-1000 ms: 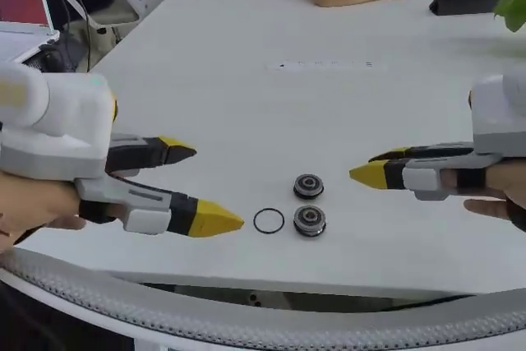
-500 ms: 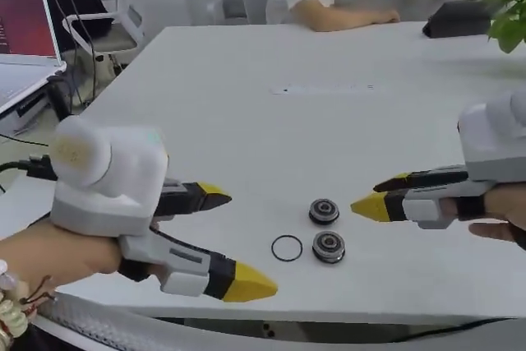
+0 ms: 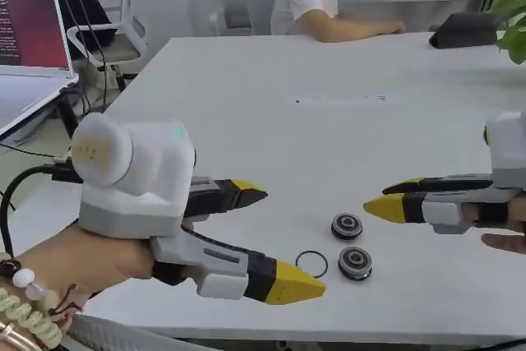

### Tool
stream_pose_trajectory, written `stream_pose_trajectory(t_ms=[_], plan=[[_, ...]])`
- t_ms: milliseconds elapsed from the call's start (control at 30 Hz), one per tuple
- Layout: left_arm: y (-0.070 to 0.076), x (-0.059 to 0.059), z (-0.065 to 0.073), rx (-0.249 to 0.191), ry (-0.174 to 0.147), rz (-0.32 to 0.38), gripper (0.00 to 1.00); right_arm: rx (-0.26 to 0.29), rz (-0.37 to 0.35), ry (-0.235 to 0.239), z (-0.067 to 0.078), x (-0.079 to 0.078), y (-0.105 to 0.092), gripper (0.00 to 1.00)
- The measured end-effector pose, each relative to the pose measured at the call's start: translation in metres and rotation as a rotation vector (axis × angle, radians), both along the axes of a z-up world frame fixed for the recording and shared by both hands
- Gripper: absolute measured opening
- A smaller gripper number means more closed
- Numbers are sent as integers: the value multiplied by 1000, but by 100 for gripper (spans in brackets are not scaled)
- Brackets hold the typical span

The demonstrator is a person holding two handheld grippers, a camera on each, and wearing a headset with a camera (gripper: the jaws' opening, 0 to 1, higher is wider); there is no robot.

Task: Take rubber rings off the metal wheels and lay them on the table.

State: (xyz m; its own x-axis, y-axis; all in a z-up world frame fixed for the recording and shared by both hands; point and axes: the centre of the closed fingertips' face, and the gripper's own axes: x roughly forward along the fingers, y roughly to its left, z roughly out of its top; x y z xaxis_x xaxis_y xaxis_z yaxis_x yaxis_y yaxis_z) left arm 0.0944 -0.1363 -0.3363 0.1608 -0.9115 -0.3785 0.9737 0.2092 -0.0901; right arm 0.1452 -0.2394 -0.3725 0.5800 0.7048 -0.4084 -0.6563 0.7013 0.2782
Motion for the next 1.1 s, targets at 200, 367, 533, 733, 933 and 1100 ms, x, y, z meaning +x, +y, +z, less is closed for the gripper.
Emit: stream_pose_trajectory(t_ms=[200,367,533,733,933,1100], plan=[[-4,11,11,4,-40,-9,81,-43,1,0,-9,-2,-7,34],[-20,20,16,-7,-61,-30,81,-75,21,-7,-12,-5,-8,35],[-39,32,18,14,-85,-51,80,-85,34,-11,-13,-6,-9,35],[-65,39,18,18,-120,-112,74,-157,71,1,-27,-10,-8,33],[-79,40,-4,74,-142,-174,68,-231,127,30,-44,-16,-3,31],[-85,41,-23,113,-140,-199,62,-251,163,45,-52,-17,1,30]])
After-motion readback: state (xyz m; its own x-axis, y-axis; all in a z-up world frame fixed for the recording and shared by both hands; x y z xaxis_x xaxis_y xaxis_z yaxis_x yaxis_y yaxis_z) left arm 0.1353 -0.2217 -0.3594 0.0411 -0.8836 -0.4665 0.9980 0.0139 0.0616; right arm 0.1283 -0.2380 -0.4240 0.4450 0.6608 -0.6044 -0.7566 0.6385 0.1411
